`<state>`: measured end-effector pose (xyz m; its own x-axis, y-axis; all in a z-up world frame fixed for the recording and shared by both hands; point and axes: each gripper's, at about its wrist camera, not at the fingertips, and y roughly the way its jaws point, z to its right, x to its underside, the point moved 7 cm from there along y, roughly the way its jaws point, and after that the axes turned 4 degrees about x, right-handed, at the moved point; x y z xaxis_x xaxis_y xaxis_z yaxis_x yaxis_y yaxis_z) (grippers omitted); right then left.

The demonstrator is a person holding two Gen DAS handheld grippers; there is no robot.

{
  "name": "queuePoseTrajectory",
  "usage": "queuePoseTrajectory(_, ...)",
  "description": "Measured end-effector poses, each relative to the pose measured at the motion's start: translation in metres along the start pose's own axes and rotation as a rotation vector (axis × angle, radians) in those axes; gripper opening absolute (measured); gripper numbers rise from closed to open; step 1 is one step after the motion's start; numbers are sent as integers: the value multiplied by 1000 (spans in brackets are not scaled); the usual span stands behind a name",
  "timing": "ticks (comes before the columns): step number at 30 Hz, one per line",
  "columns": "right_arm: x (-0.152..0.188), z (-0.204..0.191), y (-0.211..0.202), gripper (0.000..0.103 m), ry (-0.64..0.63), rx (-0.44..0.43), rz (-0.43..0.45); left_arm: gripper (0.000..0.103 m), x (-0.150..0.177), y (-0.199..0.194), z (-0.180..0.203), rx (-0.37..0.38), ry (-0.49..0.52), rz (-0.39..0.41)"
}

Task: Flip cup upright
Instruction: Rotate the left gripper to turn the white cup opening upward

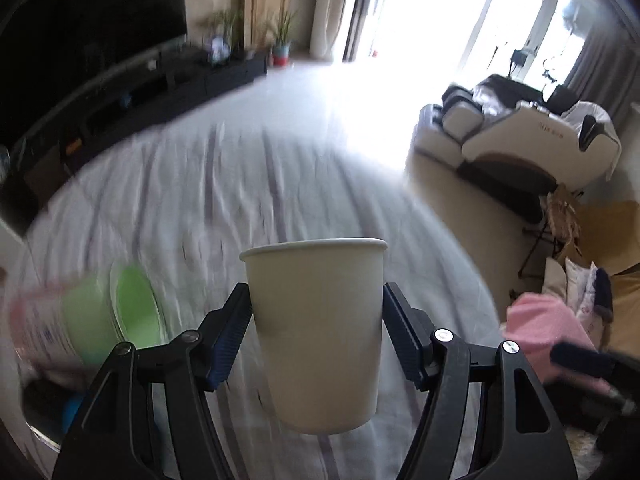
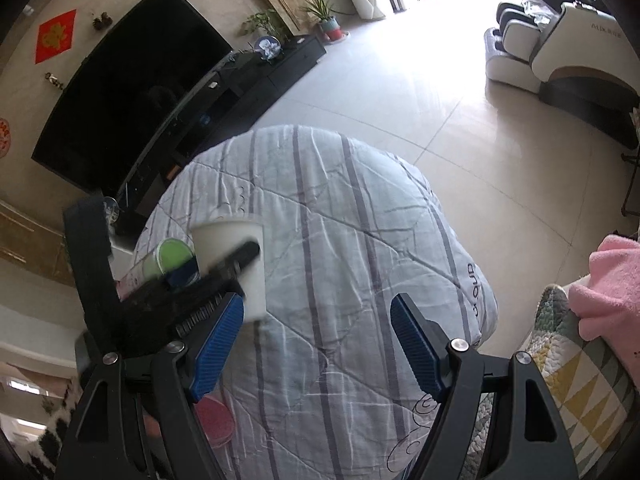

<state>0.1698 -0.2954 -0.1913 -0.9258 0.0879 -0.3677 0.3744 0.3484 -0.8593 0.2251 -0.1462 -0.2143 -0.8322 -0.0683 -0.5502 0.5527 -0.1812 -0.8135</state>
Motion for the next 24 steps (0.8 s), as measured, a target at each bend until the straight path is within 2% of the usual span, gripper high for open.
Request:
queuePoseTrajectory(3, -4, -1, -1, 77, -14, -9, 12, 67, -17, -6, 8, 30, 50, 74)
queuePoseTrajectory(6, -14, 8, 9, 77, -4, 11, -13, 67, -11, -16, 15, 50, 118, 84)
queuePoseTrajectory(9, -26, 18, 17, 69, 15, 34, -21, 67, -3, -19, 16, 77, 135, 58)
queuePoseTrajectory(11, -31, 23, 25, 69, 19, 61, -41, 67, 3, -21, 15, 97, 136, 44)
queuePoseTrajectory(15, -31, 27, 32, 69, 63, 36, -57, 67, 10, -5, 12, 60, 127, -9)
queuePoseTrajectory(17, -24, 28, 30, 69, 77, 30, -51, 67, 4, 6, 12, 8, 146, -22)
queuePoseTrajectory(18, -21, 29, 30, 69, 78, 28, -61, 68, 0, 7, 15, 3, 148, -12)
queuePoseTrajectory(21, -12, 33, 31, 69, 79, 40, -81, 68, -18, 0, 20, -15, 168, 96)
queuePoseTrajectory(22, -9, 36, 31, 69, 84, 43, -86, 68, -19, -2, 22, -15, 176, 113)
queuePoseTrajectory(24, -9, 42, 35, 69, 101, 45, -95, 68, -13, 1, 24, -4, 193, 98)
